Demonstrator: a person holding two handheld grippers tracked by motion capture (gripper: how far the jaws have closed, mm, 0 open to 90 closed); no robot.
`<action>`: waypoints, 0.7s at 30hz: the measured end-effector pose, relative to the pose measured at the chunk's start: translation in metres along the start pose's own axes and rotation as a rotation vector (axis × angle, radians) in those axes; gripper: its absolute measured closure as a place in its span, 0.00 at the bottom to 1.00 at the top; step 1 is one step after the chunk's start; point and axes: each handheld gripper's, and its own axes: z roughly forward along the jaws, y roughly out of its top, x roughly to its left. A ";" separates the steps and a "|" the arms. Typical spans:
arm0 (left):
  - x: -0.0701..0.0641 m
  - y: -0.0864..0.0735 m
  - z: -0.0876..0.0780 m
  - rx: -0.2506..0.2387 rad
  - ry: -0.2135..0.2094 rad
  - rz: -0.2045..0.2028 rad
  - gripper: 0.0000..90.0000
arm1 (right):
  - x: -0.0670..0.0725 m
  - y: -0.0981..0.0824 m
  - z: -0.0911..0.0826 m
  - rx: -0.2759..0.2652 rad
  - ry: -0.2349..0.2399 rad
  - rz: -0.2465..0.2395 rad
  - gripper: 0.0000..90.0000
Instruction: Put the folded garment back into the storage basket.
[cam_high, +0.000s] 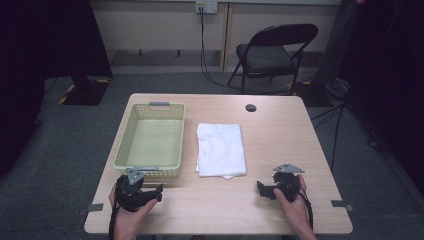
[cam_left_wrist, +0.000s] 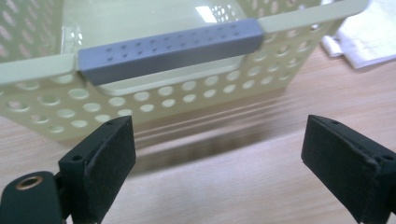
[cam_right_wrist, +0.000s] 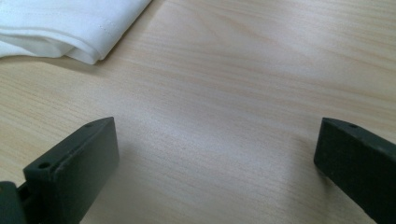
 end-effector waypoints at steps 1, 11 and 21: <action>-0.002 0.000 -0.001 -0.007 0.008 0.003 0.10 | 0.000 0.000 0.000 0.000 0.000 0.000 0.00; -0.014 0.006 -0.008 -0.030 -0.033 0.036 0.08 | 0.000 0.000 0.000 0.000 -0.001 0.001 0.00; -0.015 0.011 -0.012 -0.037 -0.058 0.033 0.06 | 0.000 0.000 0.000 0.000 -0.002 0.001 0.00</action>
